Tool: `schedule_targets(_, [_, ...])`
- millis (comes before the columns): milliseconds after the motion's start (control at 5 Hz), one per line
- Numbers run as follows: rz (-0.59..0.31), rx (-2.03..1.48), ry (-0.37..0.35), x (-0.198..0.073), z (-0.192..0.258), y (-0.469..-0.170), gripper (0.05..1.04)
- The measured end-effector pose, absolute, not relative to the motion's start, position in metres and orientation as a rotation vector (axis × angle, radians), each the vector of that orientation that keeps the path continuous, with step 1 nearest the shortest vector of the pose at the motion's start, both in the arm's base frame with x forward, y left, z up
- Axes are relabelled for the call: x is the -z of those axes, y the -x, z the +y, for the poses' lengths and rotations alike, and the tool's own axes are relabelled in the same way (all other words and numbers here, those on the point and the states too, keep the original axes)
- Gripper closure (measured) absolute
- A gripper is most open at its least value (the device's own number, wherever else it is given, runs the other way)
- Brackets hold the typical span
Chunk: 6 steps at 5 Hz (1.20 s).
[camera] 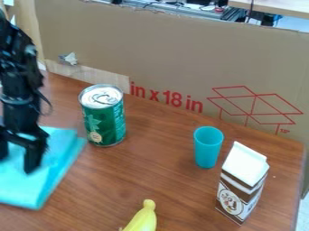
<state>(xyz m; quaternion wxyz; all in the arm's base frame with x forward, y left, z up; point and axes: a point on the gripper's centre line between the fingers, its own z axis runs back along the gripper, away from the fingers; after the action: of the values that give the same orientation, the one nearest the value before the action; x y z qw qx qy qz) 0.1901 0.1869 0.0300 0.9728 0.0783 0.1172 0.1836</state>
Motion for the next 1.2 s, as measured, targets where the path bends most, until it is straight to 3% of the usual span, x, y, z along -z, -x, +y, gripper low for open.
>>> schedule_targets(400, [0.354,-0.457,-0.221,-0.029,0.241,-0.192,0.083])
schedule_targets(800, [0.344,-0.471,-0.231,-0.033,0.253,-0.191,0.083])
schedule_targets(1000, [0.275,-0.413,-0.226,-0.048,0.251,-0.198,0.083])
schedule_targets(1200, [0.136,-0.236,-0.189,-0.084,0.213,-0.21,0.083])
